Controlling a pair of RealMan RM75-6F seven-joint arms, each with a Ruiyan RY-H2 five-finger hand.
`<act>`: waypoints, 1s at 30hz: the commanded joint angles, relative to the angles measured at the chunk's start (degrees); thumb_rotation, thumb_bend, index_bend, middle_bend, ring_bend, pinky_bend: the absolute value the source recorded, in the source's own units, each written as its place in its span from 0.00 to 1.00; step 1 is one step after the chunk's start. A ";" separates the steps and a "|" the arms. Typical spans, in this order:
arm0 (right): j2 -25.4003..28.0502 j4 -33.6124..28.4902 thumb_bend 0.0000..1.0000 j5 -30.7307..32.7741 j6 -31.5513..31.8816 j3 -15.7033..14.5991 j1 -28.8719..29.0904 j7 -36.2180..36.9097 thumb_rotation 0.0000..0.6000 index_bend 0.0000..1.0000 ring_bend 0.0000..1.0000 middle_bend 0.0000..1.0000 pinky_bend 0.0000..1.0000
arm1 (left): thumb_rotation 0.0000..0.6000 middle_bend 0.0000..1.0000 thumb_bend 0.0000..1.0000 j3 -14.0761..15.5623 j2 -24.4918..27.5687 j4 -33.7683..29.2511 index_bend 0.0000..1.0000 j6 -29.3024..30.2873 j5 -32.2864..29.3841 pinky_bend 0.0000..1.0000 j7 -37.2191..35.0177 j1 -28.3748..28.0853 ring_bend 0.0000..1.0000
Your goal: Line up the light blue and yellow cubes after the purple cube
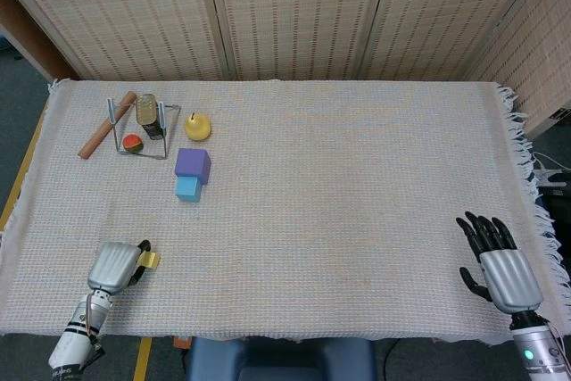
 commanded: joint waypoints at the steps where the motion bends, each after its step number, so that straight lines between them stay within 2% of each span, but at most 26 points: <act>1: -0.01 0.00 0.13 0.02 -0.01 0.01 0.00 -0.03 1.00 0.00 0.00 0.00 0.00 | 1.00 1.00 0.38 -0.32 -0.23 0.19 0.45 -0.09 0.19 1.00 -0.31 0.01 1.00; 9: -0.33 0.39 0.13 0.74 -0.80 0.27 0.31 -0.27 1.00 0.00 0.00 0.00 0.00 | 1.00 1.00 0.38 -3.20 0.17 -0.49 0.46 -0.54 0.33 1.00 -0.95 -1.58 1.00; 14: -0.77 0.70 0.13 1.81 -1.73 0.68 0.73 -0.78 1.00 0.00 0.00 0.00 0.00 | 1.00 1.00 0.38 -6.75 -0.40 -1.15 0.47 -5.31 -2.76 1.00 -2.40 -4.99 1.00; 22: -0.67 0.95 0.13 2.48 -3.37 0.59 1.37 -0.19 1.00 0.00 0.00 0.00 0.00 | 1.00 1.00 0.38 -10.98 -4.89 2.98 0.47 -9.48 -7.08 1.00 0.55 -10.28 1.00; 30: -0.67 1.33 0.13 3.93 -3.87 1.09 1.52 -0.16 1.00 0.00 0.00 0.00 0.00 | 1.00 1.00 0.38 -12.75 -7.86 7.37 0.47 -12.00 -11.06 1.00 3.17 -13.58 1.00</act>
